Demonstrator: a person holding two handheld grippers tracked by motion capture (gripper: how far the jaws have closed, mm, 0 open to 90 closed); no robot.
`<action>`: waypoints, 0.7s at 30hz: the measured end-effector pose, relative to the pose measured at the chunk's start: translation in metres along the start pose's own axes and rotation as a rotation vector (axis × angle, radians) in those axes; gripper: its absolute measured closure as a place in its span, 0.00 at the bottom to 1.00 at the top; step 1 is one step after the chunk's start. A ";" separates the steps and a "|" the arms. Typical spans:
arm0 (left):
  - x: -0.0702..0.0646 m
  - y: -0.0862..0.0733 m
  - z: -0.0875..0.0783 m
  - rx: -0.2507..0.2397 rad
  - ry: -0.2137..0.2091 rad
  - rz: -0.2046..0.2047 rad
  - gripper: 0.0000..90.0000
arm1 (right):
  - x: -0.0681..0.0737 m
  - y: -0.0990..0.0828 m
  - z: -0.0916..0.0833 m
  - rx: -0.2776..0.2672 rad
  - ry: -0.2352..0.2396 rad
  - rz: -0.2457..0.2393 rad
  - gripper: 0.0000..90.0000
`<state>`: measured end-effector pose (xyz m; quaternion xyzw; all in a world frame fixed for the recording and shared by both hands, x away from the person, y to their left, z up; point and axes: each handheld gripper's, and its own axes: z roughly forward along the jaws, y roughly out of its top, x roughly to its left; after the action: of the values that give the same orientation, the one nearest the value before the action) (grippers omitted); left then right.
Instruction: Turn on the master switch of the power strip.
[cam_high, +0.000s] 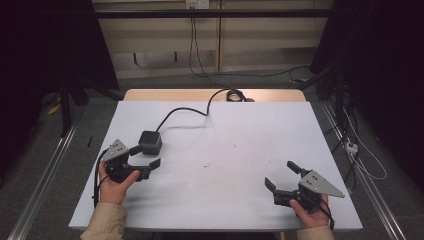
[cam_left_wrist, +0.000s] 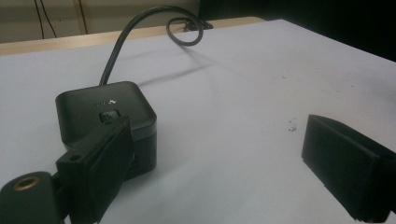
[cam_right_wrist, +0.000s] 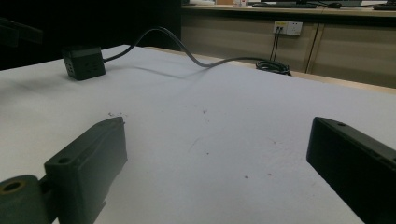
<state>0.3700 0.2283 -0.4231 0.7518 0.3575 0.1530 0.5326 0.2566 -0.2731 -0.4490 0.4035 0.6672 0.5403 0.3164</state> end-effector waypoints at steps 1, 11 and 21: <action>0.000 -0.001 -0.001 0.000 0.000 0.000 0.10 | 0.000 0.000 0.000 0.000 0.000 0.000 0.05; 0.001 -0.008 -0.009 -0.004 0.000 -0.001 0.09 | 0.000 0.000 0.000 -0.001 -0.002 -0.001 0.05; 0.004 -0.015 -0.017 -0.006 0.003 -0.015 0.08 | 0.000 0.000 0.000 0.001 0.000 0.000 0.05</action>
<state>0.3576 0.2454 -0.4306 0.7474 0.3632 0.1511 0.5354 0.2563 -0.2727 -0.4488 0.4036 0.6676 0.5397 0.3163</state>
